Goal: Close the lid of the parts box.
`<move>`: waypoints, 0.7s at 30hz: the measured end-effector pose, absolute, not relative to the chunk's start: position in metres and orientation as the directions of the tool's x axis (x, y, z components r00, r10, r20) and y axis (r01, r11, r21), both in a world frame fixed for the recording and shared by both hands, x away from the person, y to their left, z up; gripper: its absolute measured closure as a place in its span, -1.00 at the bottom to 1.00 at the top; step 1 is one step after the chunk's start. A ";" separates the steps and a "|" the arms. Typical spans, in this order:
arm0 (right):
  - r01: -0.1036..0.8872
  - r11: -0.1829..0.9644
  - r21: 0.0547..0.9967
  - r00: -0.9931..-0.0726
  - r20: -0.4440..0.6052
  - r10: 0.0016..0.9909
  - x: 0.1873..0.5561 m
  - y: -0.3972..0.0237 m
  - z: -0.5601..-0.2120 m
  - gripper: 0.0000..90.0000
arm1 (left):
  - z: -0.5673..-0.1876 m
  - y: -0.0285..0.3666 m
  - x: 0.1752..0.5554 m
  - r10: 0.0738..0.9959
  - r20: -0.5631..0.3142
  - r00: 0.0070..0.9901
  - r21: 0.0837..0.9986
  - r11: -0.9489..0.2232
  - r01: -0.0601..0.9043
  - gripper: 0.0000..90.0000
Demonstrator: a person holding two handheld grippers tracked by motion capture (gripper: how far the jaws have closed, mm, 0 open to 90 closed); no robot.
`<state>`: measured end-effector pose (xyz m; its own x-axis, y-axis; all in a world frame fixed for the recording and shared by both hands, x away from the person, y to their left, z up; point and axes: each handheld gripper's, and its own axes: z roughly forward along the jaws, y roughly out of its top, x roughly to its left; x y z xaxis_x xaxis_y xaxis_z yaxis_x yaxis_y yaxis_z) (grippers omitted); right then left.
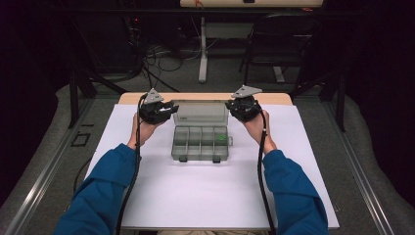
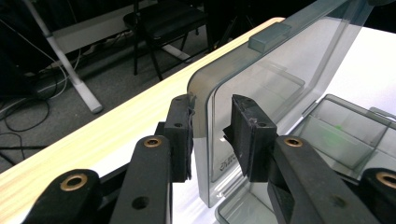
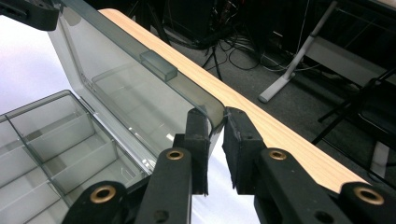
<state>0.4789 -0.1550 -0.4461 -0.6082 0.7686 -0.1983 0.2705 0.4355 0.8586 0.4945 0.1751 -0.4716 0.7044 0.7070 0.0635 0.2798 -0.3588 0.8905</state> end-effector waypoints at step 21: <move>0.208 0.474 0.856 -0.609 -0.266 0.748 0.456 -0.154 -0.452 0.79 | -0.475 0.176 0.475 0.701 0.077 0.709 0.894 -0.364 0.262 0.53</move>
